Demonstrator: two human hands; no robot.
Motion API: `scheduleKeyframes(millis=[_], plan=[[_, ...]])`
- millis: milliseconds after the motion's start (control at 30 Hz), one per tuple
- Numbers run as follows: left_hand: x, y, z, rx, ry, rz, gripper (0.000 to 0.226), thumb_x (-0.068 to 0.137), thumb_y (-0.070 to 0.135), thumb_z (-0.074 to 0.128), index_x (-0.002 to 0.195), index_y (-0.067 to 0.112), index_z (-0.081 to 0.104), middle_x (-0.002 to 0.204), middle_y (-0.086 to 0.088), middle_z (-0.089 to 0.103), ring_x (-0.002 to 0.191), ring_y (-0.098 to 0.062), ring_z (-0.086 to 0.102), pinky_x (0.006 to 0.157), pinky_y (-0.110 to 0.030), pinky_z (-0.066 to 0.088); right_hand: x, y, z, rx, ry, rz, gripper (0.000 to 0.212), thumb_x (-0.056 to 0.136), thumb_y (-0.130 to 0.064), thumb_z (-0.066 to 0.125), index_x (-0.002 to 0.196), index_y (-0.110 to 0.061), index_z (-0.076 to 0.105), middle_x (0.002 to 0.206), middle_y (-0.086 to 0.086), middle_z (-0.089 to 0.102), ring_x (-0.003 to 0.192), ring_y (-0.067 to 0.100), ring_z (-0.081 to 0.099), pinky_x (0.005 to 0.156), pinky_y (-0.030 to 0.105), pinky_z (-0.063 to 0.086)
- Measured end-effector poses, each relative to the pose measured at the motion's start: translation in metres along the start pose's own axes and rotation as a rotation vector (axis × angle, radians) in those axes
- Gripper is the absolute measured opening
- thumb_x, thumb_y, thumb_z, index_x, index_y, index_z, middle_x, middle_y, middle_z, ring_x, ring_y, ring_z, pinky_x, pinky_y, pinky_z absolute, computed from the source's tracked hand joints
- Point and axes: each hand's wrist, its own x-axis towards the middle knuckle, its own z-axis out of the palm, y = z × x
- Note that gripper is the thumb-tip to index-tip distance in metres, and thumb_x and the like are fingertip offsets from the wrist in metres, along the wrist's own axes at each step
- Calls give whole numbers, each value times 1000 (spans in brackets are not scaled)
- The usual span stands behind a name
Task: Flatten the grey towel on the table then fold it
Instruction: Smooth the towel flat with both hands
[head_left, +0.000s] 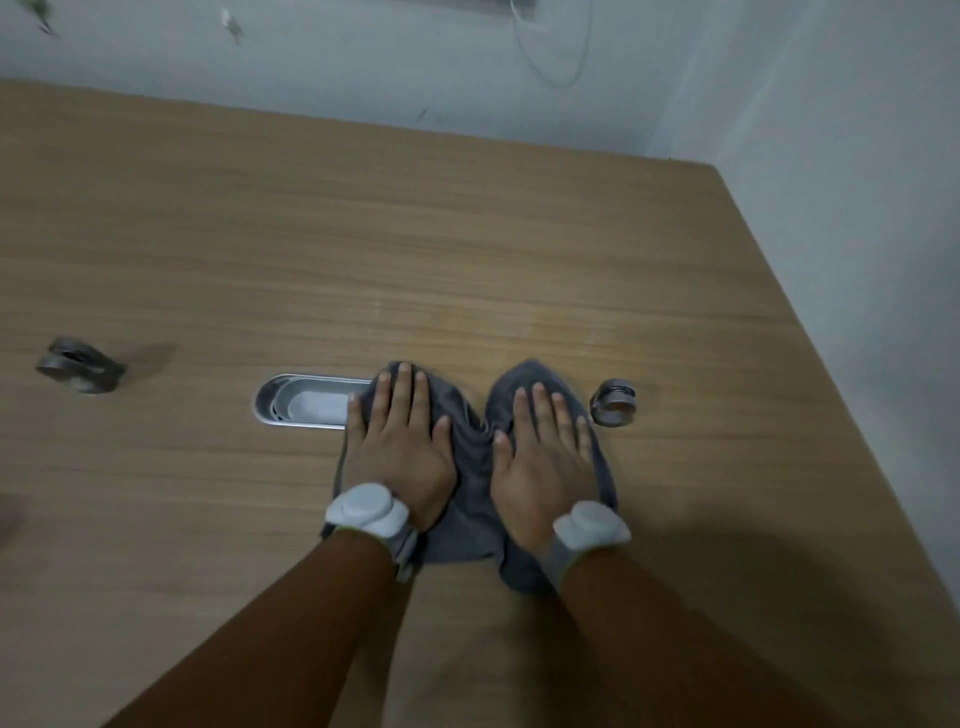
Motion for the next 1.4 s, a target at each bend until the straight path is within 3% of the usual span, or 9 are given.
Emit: scheduleKeyframes(millis=[100, 233, 400, 567, 700, 1000, 1200, 1400], plan=[[48, 2, 1, -25, -18, -69, 69, 104, 51, 15, 161, 15, 2, 169, -2, -2, 155, -20, -6, 124, -49, -7, 54, -1, -1, 31, -19, 123, 70, 103, -58, 13, 163, -23, 3, 172, -1, -4, 157, 20, -8, 126, 43, -11], [102, 6, -6, -19, -26, -149, 70, 104, 52, 15, 161, 13, 1, 169, -4, -4, 155, -24, -6, 123, -51, -3, 112, -2, -11, 46, -15, 303, 75, 101, -65, 12, 163, -24, 3, 172, -1, -4, 157, 23, -7, 125, 49, -9], [155, 25, -2, 0, -56, -108, 70, 105, 52, 13, 161, 13, -2, 169, -5, -8, 155, -24, -11, 123, -51, -7, 173, 10, -16, 37, 14, 455, 80, 99, -69, 13, 163, -22, 5, 172, 1, -3, 157, 25, -5, 123, 58, -8], [183, 33, 3, 26, -39, -39, 70, 104, 53, 10, 161, 14, -3, 169, -6, -9, 155, -25, -11, 123, -51, -8, 204, 19, -9, 31, 123, 511, 82, 97, -68, 16, 163, -19, 13, 171, 4, 6, 157, 27, 1, 124, 56, -2], [183, 31, 1, 28, -40, -9, 70, 103, 54, 10, 161, 17, -3, 169, -6, -9, 155, -26, -12, 123, -50, -11, 201, 18, -10, 9, 145, 463, 81, 99, -67, 15, 163, -17, 13, 171, 5, 7, 157, 27, 3, 126, 50, -1], [126, 23, 7, 47, -38, 14, 70, 103, 55, 14, 161, 18, 2, 169, -6, -3, 155, -26, -6, 124, -50, -6, 136, 4, -11, 0, 25, 274, 74, 105, -59, 16, 163, -16, 8, 172, 6, 1, 158, 27, -2, 127, 45, -4], [39, 14, 7, -11, -27, 87, 67, 103, 48, 17, 161, 19, 4, 169, -6, 0, 156, -24, -4, 124, -49, -5, 58, -2, -1, 25, -35, 145, 69, 104, -54, 14, 163, -18, 8, 172, 3, 0, 158, 23, -3, 125, 42, -8], [-83, -18, -1, -27, 26, 171, 66, 103, 47, 23, 161, 19, 8, 169, -6, 5, 156, -22, 2, 125, -48, 0, -65, -6, -2, 14, 60, 79, 68, 103, -52, 18, 162, -18, 20, 170, 7, 17, 157, 26, 12, 128, 45, 4]])
